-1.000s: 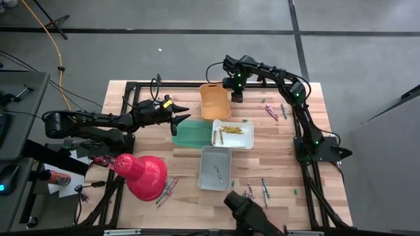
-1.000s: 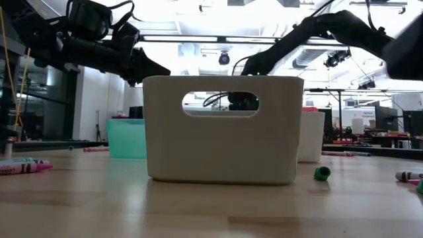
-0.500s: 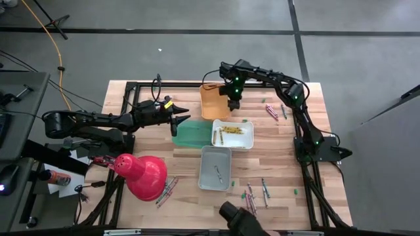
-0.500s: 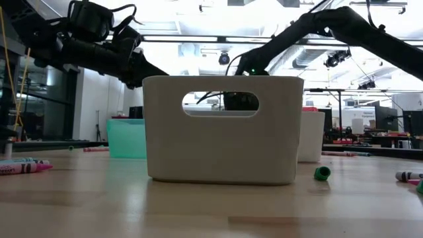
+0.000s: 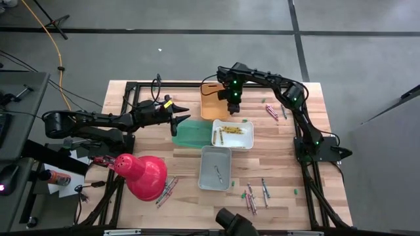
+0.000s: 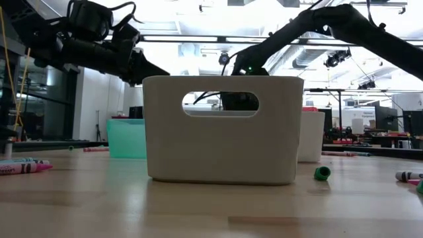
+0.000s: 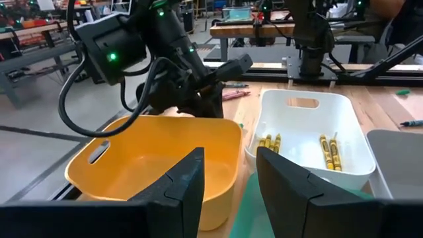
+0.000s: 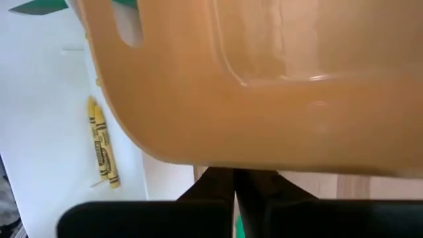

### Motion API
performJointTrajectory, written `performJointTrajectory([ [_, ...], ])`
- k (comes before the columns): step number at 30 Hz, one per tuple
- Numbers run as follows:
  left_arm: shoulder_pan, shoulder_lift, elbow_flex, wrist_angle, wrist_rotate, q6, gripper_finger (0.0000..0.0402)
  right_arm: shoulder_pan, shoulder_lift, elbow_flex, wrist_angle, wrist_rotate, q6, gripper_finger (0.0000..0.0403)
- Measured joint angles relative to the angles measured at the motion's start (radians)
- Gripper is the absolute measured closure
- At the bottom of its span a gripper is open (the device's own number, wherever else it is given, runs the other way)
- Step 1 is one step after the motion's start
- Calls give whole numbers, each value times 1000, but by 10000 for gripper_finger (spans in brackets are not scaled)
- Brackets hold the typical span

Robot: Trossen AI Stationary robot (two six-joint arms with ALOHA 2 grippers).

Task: Sort crayons
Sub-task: Put the white crayon into the gray bin

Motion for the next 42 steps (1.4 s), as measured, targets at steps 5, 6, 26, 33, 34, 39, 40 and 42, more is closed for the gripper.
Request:
performJointTrajectory([
  [5,0,0,0,-29,-1,4,275,2,-6,0,16,-59,-29,401],
  [6,0,0,0,-36,-4,15,275,4,-8,0,27,-101,-40,402],
  [26,2,0,0,-77,-116,104,275,23,-63,-26,112,80,65,403],
  [33,2,0,0,-109,-117,104,275,24,-357,-491,517,113,225,403],
  [34,2,0,0,-92,-117,102,275,24,-403,-555,605,122,270,403],
  [39,2,0,0,43,-117,112,275,38,-553,-752,908,231,551,403],
  [40,2,0,0,65,-117,113,275,40,-564,-766,930,266,608,403],
  [42,2,0,0,89,-117,113,275,42,-567,-771,931,333,694,403],
])
